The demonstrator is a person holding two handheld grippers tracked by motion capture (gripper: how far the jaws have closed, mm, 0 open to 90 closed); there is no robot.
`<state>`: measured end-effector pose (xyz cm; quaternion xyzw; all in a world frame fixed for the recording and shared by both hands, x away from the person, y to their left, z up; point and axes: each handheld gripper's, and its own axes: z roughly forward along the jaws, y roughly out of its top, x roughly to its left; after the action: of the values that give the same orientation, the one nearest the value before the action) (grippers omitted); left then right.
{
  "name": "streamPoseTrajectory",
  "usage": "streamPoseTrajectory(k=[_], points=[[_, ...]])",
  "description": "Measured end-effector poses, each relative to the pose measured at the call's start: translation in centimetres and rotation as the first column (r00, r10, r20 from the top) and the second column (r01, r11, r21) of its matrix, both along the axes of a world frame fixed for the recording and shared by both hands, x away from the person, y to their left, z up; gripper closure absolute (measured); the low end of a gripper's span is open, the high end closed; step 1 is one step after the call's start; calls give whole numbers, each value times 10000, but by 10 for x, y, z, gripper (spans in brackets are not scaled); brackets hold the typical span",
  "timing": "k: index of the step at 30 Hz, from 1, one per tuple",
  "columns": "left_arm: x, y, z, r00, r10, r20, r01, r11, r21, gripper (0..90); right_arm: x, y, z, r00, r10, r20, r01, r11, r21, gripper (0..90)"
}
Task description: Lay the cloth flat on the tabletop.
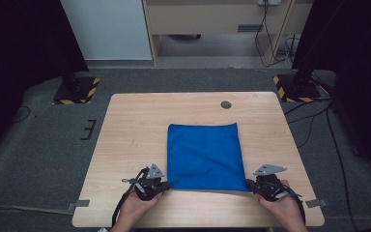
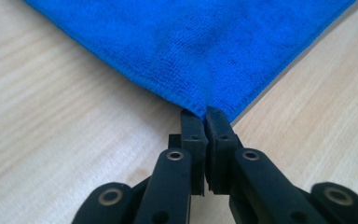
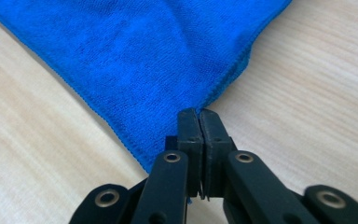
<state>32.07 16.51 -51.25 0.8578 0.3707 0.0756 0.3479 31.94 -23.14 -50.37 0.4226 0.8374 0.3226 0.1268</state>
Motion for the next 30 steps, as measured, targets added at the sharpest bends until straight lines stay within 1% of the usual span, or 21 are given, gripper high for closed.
streamPoseTrajectory(k=[1,2,3,4,5,6,7,8,9,10,11,13,14,16,19,21,24,28,30], points=[[-2,1,0,9999,119,-38,-120,9999,-53,804,-1,0,0,10000,-30,-3,30,10000,-5,812],[-3,2,1,9997,225,-47,-226,9996,-168,719,-2,-1,1,9999,-108,91,108,9999,-34,753],[-3,2,1,9997,225,-47,-226,9996,-168,600,-2,-1,1,9999,-108,91,108,9999,-34,753],[-5,3,4,9987,450,234,-442,9984,-340,503,-1,-3,2,9992,-257,311,253,9996,130,591],[-6,4,5,9976,543,417,-528,9979,-384,431,0,-4,4,9984,-361,429,351,9991,237,547],[-6,6,7,9958,662,627,-637,9971,-414,380,0,-5,4,9977,-389,559,372,9989,297,508],[-5,7,9,9941,740,795,-707,9966,-435,327,1,-5,5,9959,-442,785,415,9985,361,453],[-5,7,9,9941,740,795,-707,9966,-435,289,3,-5,5,9949,-465,898,434,9984,368,403],[-2,11,10,9903,953,1008,-895,9942,-604,261,4,-4,5,9936,-559,982,520,9978,412,358],[-2,11,10,9903,953,1008,-895,9942,-604,240,4,-4,5,9936,-559,982,520,9978,412,358],[1,13,11,9883,1091,1070,-1019,9923,-706,218,6,-2,5,9920,-590,1114,541,9974,467,312],[7,17,11,9850,1297,1134,-1209,9893,-814,189,9,-1,4,9912,-582,1193,530,9975,461,266],[8,18,11,9843,1317,1172,-1225,9890,-825,172,12,0,3,9894,-681,1281,620,9968,509,243],[11,19,12,9821,1396,1262,-1298,9881,-825,157,16,2,2,9893,-716,1273,645,9962,585,202],[16,22,12,9782,1518,1414,-1416,9867,-799,126,23,6,1,9879,-690,1392,595,9957,713,162],[18,24,12,9765,1540,1508,-1439,9867,-759,106,28,11,1,9875,-634,1440,521,9954,803,145],[21,28,13,9725,1617,1674,-1501,9854,-798,85,32,17,1,9857,-507,1609,392,9965,738,109],[24,34,13,9698,1700,1751,-1566,9837,-879,75,38,27,2,9858,-378,1635,248,9965,804,104],[27,41,13,9666,1874,1746,-1721,9800,-996,73,40,33,3,9846,-248,1728,99,9962,870,97]])
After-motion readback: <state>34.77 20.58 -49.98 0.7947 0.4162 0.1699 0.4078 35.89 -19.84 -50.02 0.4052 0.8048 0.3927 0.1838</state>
